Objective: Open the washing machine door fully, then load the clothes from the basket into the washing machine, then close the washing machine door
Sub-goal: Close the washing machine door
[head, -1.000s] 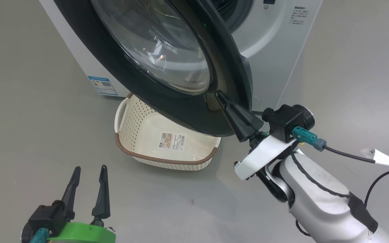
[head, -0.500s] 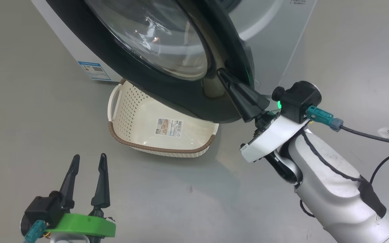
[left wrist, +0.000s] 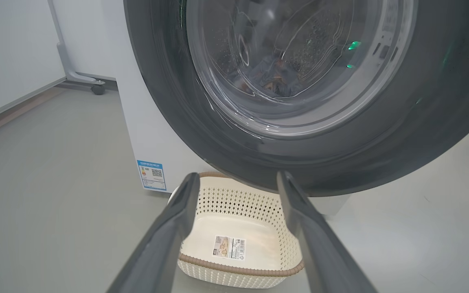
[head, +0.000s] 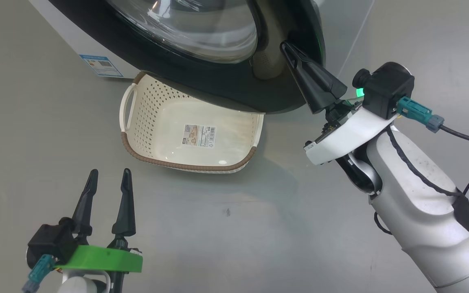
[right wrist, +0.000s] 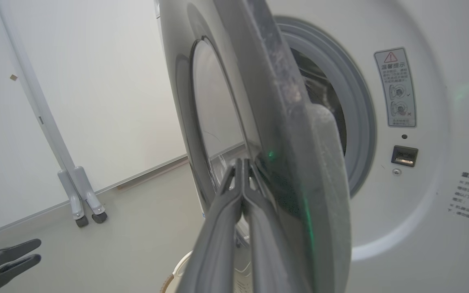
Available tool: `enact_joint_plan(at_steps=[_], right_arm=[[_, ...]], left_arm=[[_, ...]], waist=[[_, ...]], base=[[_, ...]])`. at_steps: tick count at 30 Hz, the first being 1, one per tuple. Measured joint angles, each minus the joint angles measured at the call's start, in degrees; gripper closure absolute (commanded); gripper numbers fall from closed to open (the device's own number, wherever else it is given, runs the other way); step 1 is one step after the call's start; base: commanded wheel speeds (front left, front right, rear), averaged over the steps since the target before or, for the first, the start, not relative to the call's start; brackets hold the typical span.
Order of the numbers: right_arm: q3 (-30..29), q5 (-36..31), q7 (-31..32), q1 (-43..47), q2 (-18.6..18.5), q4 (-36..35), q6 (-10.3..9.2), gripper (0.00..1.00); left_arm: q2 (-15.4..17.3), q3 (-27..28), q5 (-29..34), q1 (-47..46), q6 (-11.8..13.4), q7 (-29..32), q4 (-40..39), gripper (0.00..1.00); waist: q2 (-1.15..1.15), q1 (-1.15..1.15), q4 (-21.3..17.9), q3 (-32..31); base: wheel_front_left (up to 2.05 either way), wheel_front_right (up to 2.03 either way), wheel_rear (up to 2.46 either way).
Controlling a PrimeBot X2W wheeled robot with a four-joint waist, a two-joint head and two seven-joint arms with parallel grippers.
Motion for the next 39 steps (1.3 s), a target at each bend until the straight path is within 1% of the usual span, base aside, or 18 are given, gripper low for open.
enact_joint_plan(at_steps=[4, 9, 15, 19, 25, 39], right_arm=[[-0.5, -0.4, 0.0, -2.0, -0.2, -0.3, 0.33, 1.00], [-1.2, -0.9, 0.0, -5.0, -1.6, -0.5, 0.33, 1.00], [-2.5, -1.4, 0.0, -8.1, -2.2, -1.0, 0.33, 1.00], [-3.7, -1.6, 0.0, -10.3, -3.7, -1.1, 0.33, 1.00], [-3.5, -2.6, 0.0, -14.2, -6.1, -0.7, 0.33, 1.00], [-5.1, -4.0, 0.0, -23.5, -10.5, 1.5, 0.34, 1.00]], left_arm=[[0.0, -0.2, 0.0, -0.7, 0.0, 0.0, -0.3, 0.00], [-0.1, -0.2, 0.0, -1.8, 0.0, 0.0, -1.4, 0.00], [-0.1, -0.3, 0.0, -2.9, 0.0, 0.0, -2.0, 0.00], [-0.1, -0.8, -0.6, -3.8, 0.0, 0.0, -2.7, 0.00], [-0.2, -2.1, -2.0, -6.0, 0.0, 0.0, -3.9, 0.00], [-0.3, -2.8, -2.9, -8.6, 0.0, 0.0, -5.2, 0.00]], waist=[[0.00, 0.00, 0.0, 1.6], [0.00, 0.00, 0.4, 4.0], [0.00, 0.00, 0.8, 6.5], [0.00, 0.01, 1.3, 8.4], [0.00, 0.00, 2.2, 11.0], [0.00, 0.00, 6.0, 16.1]], base=[[0.00, 0.00, 0.00], [0.00, 0.00, 0.00], [0.00, 0.00, 0.00], [0.00, 0.00, 0.00], [0.00, 0.00, 0.00], [0.00, 0.00, 0.00]])
